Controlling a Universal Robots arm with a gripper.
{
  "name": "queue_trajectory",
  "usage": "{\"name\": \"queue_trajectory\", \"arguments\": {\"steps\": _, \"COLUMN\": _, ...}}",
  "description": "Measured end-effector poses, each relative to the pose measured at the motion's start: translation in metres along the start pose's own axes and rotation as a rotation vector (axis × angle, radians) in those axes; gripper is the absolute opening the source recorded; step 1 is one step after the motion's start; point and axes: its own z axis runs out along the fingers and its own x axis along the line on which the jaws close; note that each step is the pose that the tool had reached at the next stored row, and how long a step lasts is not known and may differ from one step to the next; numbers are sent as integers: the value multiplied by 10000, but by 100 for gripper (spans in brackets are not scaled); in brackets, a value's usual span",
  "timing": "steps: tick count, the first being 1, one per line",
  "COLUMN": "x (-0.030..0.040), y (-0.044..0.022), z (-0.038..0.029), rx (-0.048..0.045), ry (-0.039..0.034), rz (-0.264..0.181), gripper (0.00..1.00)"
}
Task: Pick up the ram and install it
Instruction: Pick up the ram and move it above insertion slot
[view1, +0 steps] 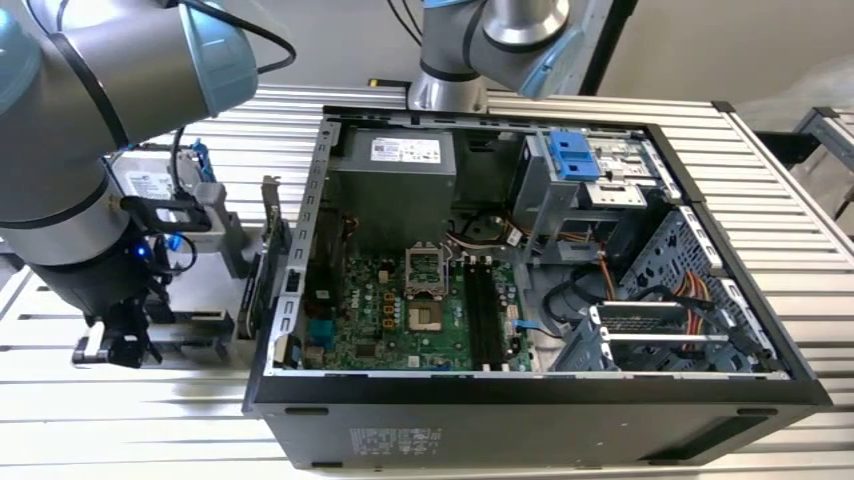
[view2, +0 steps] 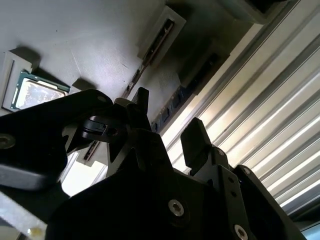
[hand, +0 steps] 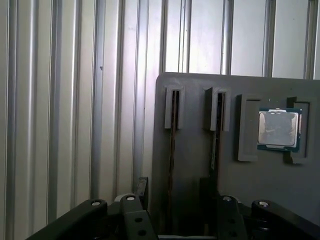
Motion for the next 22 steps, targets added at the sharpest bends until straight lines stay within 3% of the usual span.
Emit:
{"name": "queue_trajectory", "arguments": {"steps": 14, "x": 39, "y": -2, "z": 90, "rx": 0, "ry": -2, "rz": 46, "gripper": 100}}
{"name": "queue_trajectory", "arguments": {"steps": 22, "x": 39, "y": -2, "z": 97, "rx": 1, "ry": -3, "rz": 91, "gripper": 100}}
